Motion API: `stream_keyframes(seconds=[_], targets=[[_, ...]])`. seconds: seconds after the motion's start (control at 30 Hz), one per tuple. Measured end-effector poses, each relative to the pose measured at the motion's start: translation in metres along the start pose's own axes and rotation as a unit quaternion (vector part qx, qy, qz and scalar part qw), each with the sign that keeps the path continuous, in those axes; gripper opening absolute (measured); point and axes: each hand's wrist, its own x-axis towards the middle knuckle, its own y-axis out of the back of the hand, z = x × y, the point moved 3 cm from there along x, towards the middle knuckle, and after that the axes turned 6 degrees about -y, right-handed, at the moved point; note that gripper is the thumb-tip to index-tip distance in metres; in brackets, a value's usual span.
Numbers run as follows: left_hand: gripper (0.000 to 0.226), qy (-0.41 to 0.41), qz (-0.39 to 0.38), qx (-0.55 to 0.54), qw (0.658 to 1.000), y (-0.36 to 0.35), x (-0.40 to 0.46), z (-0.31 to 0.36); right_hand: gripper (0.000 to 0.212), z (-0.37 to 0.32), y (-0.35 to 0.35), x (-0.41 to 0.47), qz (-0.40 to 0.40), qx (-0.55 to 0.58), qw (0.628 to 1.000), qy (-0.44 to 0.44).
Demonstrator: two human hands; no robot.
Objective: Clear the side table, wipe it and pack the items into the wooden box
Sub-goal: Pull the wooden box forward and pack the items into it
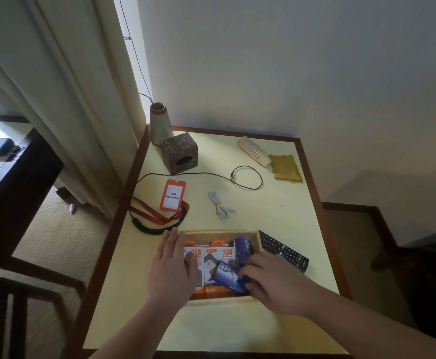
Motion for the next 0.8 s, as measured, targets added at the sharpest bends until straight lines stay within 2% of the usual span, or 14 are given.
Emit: stream_keyframes(seconds=[0.13, 0.2, 0.27, 0.33, 0.4, 0.47, 0.6, 0.8], targets=[[0.066, -0.014, 0.013, 0.013, 1.000, -0.001, -0.001, 0.000, 0.043, 0.020, 0.008, 0.018, 0.084, 0.014, 0.995, -0.041], [0.052, -0.094, 0.045, 0.048, 0.993, 0.002, -0.004, 0.006, 0.046, 0.027, 0.010, 0.028, 0.083, 0.015, 0.996, -0.034], [0.041, -0.213, 0.076, 0.049, 0.973, 0.001, -0.007, 0.017, 0.047, 0.029, 0.010, 0.037, 0.074, 0.001, 0.997, -0.005], [0.044, -0.269, 0.009, 0.049, 0.962, -0.006, -0.006, 0.030, 0.052, 0.032, 0.009, 0.045, 0.066, -0.004, 0.998, -0.001], [0.060, -0.239, -0.104, 0.079, 0.962, -0.017, -0.002, 0.039, 0.055, 0.035, 0.009, 0.052, 0.048, 0.010, 0.998, -0.026], [0.071, -0.180, -0.176, 0.090, 0.964, -0.020, 0.002, 0.044, 0.054, 0.040, 0.009, 0.058, 0.025, 0.040, 0.998, -0.039], [0.058, -0.144, -0.183, 0.063, 0.970, -0.017, 0.006, 0.055, 0.053, 0.050, 0.015, 0.071, 0.000, 0.109, 0.993, -0.041], [0.035, -0.070, -0.188, 0.009, 0.980, -0.025, -0.001, 0.061, 0.039, 0.064, 0.023, 0.089, -0.015, 0.144, 0.989, -0.044]])
